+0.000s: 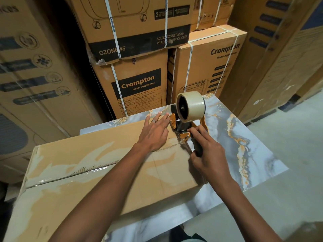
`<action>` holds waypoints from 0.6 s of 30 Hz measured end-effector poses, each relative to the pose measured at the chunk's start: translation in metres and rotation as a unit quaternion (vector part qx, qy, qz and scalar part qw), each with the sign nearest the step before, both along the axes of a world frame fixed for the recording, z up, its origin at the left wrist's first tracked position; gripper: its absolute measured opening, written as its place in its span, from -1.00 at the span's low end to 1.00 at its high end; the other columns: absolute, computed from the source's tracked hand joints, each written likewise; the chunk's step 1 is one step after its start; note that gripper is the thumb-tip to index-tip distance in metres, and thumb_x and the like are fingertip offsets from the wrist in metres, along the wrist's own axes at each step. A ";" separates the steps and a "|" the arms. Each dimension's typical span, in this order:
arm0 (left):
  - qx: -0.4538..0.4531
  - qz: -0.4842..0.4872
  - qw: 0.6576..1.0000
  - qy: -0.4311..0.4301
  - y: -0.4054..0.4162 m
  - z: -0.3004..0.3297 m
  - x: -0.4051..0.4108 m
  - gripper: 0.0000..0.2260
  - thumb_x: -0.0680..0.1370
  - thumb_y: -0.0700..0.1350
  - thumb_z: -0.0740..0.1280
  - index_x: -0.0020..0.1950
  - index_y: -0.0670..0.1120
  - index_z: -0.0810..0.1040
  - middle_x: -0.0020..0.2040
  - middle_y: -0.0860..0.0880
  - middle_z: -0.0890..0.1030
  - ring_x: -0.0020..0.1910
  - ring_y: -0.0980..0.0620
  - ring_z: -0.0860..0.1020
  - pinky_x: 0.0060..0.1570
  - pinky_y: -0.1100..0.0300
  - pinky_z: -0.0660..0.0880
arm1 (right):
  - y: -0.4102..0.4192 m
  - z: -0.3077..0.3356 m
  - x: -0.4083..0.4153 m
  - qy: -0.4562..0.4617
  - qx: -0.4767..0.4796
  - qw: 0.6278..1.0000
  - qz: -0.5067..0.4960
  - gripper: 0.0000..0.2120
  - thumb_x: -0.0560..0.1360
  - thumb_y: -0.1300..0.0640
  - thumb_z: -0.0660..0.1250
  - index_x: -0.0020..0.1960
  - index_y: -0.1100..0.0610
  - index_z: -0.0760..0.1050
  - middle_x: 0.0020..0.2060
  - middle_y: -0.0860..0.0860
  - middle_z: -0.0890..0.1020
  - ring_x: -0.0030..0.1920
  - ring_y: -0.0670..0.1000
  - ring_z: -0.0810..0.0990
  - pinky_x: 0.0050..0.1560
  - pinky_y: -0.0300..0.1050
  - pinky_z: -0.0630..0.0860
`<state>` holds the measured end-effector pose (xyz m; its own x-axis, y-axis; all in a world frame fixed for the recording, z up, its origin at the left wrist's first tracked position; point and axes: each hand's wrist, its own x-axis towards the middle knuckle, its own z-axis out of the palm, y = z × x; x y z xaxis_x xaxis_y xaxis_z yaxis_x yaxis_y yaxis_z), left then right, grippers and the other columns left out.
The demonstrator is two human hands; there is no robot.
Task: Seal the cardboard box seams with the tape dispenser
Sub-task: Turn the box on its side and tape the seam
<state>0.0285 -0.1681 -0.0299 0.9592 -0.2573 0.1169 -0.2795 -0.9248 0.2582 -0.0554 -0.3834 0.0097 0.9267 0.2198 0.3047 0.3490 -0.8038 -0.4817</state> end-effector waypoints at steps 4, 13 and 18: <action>0.015 0.016 1.000 0.005 -0.003 0.002 -0.001 -0.46 0.64 -0.02 0.01 0.65 0.02 0.13 0.64 0.04 0.16 0.63 -0.03 0.06 0.58 -0.20 -0.14 | 0.002 0.001 -0.002 -0.003 -0.013 1.000 0.007 -0.30 0.35 0.30 0.43 0.46 -0.01 0.40 0.44 -0.09 0.42 0.09 0.13 0.62 -0.21 -0.13 0.39; 0.031 0.034 0.999 0.013 -0.005 0.006 -0.001 -0.48 0.64 0.02 0.01 0.63 0.06 0.20 0.63 0.08 0.18 0.62 -0.08 0.12 0.57 -0.22 -0.07 | 0.003 0.009 -0.013 0.001 -0.041 0.999 -0.005 -0.26 0.34 0.33 0.43 0.48 -0.02 0.39 0.49 -0.05 0.39 0.10 0.17 0.62 -0.19 -0.09 0.39; 0.025 0.040 0.999 0.015 -0.008 0.009 -0.004 -0.50 0.66 0.01 0.04 0.63 0.09 0.17 0.63 0.08 0.19 0.62 -0.07 0.11 0.57 -0.23 -0.10 | -0.001 0.008 -0.022 -0.005 -0.019 1.000 -0.012 -0.28 0.36 0.30 0.47 0.47 0.01 0.40 0.49 -0.03 0.40 0.12 0.17 0.63 -0.13 -0.01 0.53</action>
<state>0.0243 -0.1763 -0.0211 0.9797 -0.1853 0.0760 -0.1977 -0.9557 0.2179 -0.0778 -0.3842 0.0173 0.9286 0.2098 0.3062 0.3347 -0.8299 -0.4464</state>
